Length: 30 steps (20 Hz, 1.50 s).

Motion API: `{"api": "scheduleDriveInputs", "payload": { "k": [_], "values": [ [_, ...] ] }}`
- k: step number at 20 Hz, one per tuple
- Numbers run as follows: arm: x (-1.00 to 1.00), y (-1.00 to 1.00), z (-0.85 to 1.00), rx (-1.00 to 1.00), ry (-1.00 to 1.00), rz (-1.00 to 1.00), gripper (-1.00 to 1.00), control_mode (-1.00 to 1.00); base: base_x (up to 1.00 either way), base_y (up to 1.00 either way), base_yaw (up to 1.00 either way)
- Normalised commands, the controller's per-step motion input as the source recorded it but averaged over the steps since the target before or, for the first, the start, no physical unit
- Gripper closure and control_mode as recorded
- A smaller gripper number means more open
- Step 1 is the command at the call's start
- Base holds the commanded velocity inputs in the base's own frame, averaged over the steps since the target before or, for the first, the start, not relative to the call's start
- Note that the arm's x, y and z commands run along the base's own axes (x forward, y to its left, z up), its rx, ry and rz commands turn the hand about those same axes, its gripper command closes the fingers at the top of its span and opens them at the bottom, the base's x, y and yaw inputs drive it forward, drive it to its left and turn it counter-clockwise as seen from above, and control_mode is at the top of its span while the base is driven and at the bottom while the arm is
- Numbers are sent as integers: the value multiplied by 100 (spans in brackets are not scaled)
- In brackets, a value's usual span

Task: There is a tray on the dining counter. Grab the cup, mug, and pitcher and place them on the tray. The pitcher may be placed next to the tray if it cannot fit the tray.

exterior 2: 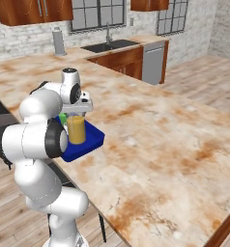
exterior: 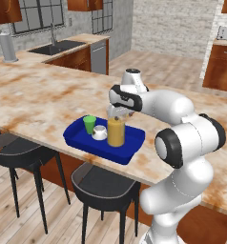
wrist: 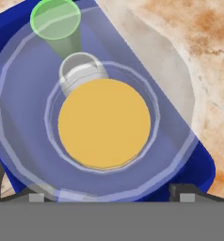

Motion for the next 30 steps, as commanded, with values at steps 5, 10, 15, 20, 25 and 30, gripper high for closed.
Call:
{"api": "scheduleDriveInputs", "payload": {
  "k": [5, 10, 15, 20, 25, 30],
  "values": [
    [0, -12, 6, 0, 2, 0, -100, -100, 0, 0, 0],
    [-12, -35, 32, 1, 0, 0, -100, -100, 0, 0, 0],
    [-34, -45, 43, 2, 0, 0, -100, -100, 0, 0, 0],
    [-38, -33, 53, 2, 0, 0, -100, -100, 0, 0, 0],
    [-46, -26, 56, 2, 0, 0, -100, -100, 0, 0, 0],
    [-70, -44, 37, 0, 0, 0, -100, -100, 0, 0, 0]
  ]
}}
